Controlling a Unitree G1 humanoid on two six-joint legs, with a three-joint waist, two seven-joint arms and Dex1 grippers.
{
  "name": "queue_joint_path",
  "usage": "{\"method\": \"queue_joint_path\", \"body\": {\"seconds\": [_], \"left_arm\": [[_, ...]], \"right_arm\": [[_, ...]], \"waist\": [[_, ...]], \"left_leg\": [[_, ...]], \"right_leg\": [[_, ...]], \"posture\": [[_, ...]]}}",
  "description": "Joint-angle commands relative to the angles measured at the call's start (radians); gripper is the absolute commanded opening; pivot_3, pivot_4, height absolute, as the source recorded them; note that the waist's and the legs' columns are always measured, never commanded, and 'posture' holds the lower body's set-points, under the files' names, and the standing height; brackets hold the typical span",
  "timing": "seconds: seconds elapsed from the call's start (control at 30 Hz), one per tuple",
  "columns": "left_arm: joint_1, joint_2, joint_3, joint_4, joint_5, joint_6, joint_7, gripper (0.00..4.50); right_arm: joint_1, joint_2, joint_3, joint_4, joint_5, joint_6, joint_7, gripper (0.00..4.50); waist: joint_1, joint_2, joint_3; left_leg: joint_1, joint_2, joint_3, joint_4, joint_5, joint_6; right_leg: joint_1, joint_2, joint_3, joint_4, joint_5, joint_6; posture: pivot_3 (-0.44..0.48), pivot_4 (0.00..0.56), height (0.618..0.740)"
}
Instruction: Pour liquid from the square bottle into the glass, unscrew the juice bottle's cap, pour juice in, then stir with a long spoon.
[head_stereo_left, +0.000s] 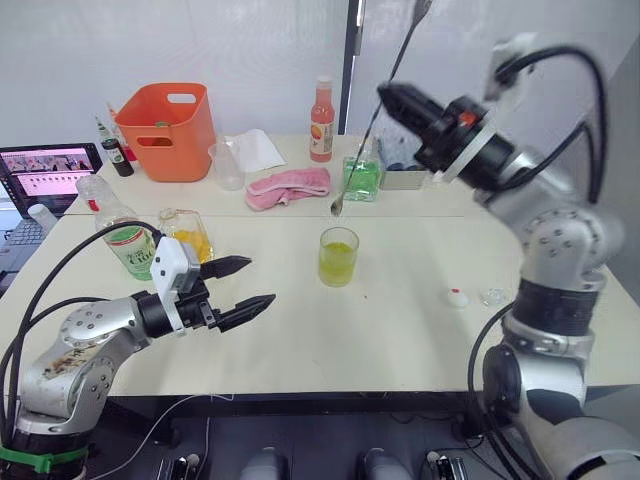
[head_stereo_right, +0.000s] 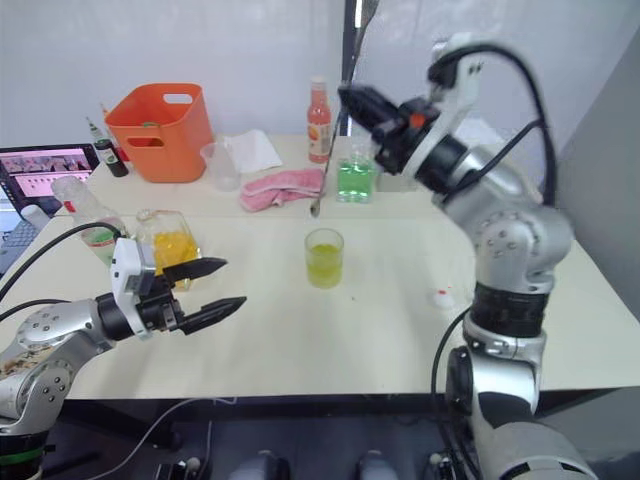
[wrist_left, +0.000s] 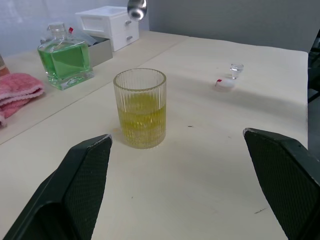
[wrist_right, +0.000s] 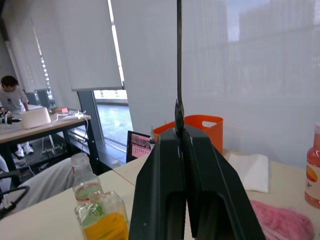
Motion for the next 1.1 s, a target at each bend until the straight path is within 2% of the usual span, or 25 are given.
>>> {"method": "queue_joint_path", "body": {"seconds": [0.03,0.23,0.3,0.47,0.73,0.9,1.1], "left_arm": [[0.004,0.013,0.038,-0.010,-0.017,-0.026,-0.026,4.45],[0.006,0.031,0.009,0.059,0.029,-0.059,-0.083,4.45],[-0.006,0.034,-0.007,0.070,0.034,-0.059,-0.097,4.45],[-0.032,0.031,-0.030,0.092,0.051,-0.065,-0.116,4.45],[-0.051,0.037,-0.061,0.103,0.074,-0.087,-0.168,4.45],[-0.055,0.037,-0.058,0.095,0.063,-0.070,-0.171,4.45],[-0.055,0.028,-0.048,0.068,0.039,-0.044,-0.151,4.45]], "right_arm": [[-0.064,-0.079,-0.085,0.014,0.130,0.157,-0.064,0.00],[-0.142,-0.249,-0.077,0.142,0.238,0.509,-0.101,0.00],[-0.115,-0.298,-0.010,0.140,0.205,0.581,-0.085,0.00],[-0.031,-0.329,0.121,0.131,0.143,0.677,-0.085,0.00],[0.128,-0.263,0.366,0.203,-0.080,0.506,-0.037,0.00],[0.152,-0.208,0.462,0.384,-0.234,0.345,0.009,0.00],[0.145,-0.166,0.480,0.539,-0.336,0.246,0.078,0.00]], "waist": [[0.000,0.000,0.000],[-0.001,0.000,0.000],[-0.001,0.000,0.000],[-0.002,0.000,0.000],[-0.002,0.000,0.000],[-0.001,0.000,0.000],[0.000,0.000,0.000]], "left_leg": [[0.000,0.000,0.000,0.000,0.000,0.000],[0.000,0.000,0.002,0.000,0.000,0.000],[0.000,0.000,0.002,-0.001,0.000,0.000],[0.000,0.000,0.002,-0.001,0.000,0.000],[-0.002,0.000,0.002,-0.001,0.000,0.000],[-0.002,-0.001,0.002,0.000,0.000,0.000],[-0.002,-0.001,0.002,0.000,0.000,0.000]], "right_leg": [[0.000,0.000,0.000,0.000,0.000,0.000],[0.000,0.001,0.000,-0.001,0.000,-0.001],[0.000,0.001,0.000,-0.002,0.000,-0.001],[0.000,0.001,0.000,-0.003,0.000,-0.001],[-0.001,0.001,0.001,-0.003,0.000,0.000],[-0.001,0.001,0.001,-0.003,0.000,0.000],[0.000,0.001,0.000,-0.003,0.001,0.001]], "posture": [[0.000,0.150,0.715],[0.000,0.150,0.715],[0.000,0.150,0.715],[0.000,0.150,0.715],[0.000,0.150,0.715],[0.000,0.150,0.715],[0.000,0.150,0.715]]}}
